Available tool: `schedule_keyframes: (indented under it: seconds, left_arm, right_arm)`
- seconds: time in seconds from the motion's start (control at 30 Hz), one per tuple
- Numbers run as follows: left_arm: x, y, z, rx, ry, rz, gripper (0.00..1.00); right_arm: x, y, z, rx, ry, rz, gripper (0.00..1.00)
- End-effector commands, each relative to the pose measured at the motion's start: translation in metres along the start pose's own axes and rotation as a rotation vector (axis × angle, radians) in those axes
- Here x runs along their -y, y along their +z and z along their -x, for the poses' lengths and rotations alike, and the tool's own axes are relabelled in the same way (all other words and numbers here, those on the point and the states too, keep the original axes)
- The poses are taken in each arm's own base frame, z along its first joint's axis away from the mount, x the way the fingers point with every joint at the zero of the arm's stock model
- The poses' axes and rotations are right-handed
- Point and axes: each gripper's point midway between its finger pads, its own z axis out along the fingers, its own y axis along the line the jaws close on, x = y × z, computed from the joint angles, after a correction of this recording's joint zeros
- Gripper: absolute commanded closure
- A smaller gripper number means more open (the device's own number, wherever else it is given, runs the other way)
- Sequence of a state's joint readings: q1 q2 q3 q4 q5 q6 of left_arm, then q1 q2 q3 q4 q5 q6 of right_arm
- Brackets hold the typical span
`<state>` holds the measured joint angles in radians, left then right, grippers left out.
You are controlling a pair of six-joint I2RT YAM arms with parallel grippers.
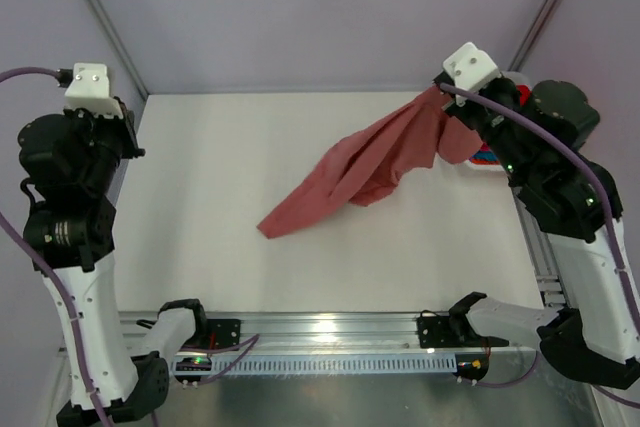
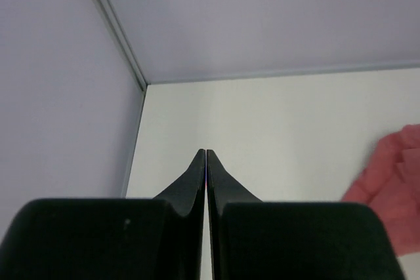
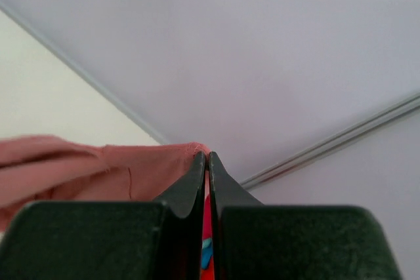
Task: Fold and stack the t-shirts
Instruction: Flatten the tshirt out
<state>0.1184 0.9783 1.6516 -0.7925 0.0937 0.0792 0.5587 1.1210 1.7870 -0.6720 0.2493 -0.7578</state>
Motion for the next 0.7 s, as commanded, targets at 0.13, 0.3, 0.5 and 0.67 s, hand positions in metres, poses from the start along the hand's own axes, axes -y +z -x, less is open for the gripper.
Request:
schedule_keyframes:
  seconds: [0.13,0.3,0.5,0.67]
  left_arm:
    - [0.016,-0.029,0.010,0.040,-0.054,-0.069,1.00]
    - [0.080,-0.002,-0.067,-0.159,-0.075,-0.445,0.35]
    - [0.138,0.034,-0.172,-0.412,-0.242,-0.825,0.21]
    - [0.149,0.060,-0.210,-0.586,-0.148,-0.918,0.28]
  right_arm:
    - [0.029,-0.068,0.036,0.167,0.128,-0.009,0.97]
    - [-0.010,-0.049,0.008,0.105,0.110,0.079,0.97]
    - [-0.048,-0.029,-0.001,0.087,0.145,0.205,0.97]
    - [-0.074,0.005,0.016,0.118,0.199,0.316,0.97]
